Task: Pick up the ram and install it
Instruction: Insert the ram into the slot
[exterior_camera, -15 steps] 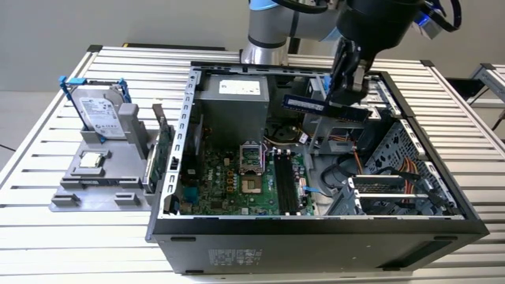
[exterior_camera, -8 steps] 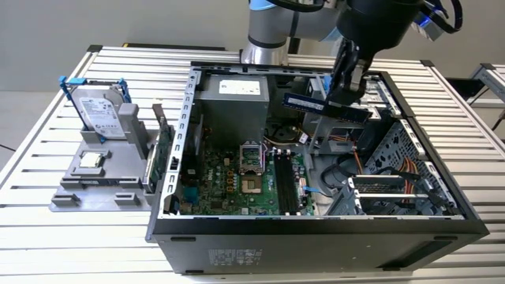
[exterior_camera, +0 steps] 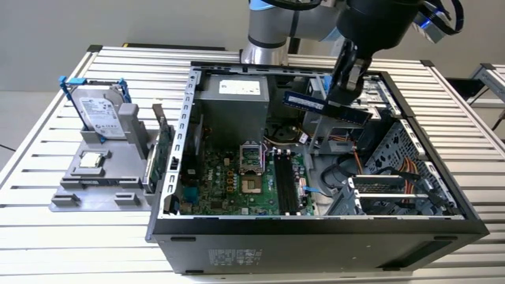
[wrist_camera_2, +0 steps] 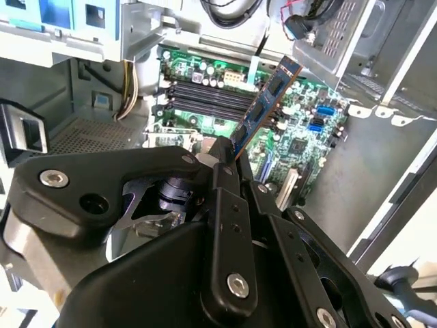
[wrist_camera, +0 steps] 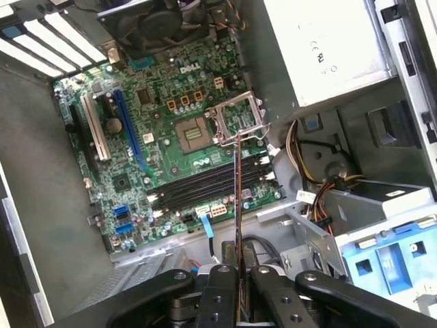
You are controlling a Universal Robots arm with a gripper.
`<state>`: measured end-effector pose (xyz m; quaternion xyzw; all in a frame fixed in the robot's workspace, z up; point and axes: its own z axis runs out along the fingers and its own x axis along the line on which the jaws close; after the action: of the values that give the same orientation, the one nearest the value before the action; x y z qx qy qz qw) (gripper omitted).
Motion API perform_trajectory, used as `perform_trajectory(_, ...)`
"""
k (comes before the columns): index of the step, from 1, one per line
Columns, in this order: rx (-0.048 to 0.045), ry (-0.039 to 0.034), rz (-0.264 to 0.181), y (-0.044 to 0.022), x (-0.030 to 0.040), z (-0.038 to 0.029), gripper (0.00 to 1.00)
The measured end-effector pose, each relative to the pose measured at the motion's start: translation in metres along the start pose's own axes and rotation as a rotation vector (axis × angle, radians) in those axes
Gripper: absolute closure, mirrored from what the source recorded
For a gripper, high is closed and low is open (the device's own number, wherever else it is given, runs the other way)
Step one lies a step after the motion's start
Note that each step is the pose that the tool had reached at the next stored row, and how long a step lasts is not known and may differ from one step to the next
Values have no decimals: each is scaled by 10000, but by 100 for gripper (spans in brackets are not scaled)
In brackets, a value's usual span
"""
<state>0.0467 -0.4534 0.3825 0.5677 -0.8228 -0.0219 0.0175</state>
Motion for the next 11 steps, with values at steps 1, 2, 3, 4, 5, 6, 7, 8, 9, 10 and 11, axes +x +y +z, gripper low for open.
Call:
perform_trajectory(1,-1,-4,73,0,0,0,100)
perform_trajectory(2,-1,-8,149,0,0,0,100)
perform_trajectory(3,-1,-13,226,0,0,0,100)
perform_trajectory(4,-1,-17,303,0,0,0,100)
perform_trajectory(5,-2,-21,375,0,0,0,100)
perform_trajectory(6,-2,-25,455,0,0,0,100)
perform_trajectory(7,-2,-30,531,0,0,0,100)
perform_trajectory(8,-2,-33,602,0,0,0,100)
perform_trajectory(9,-3,-37,675,0,0,0,100)
perform_trajectory(10,-3,-42,749,0,0,0,100)
perform_trajectory(11,-3,-46,824,-1,0,0,100)
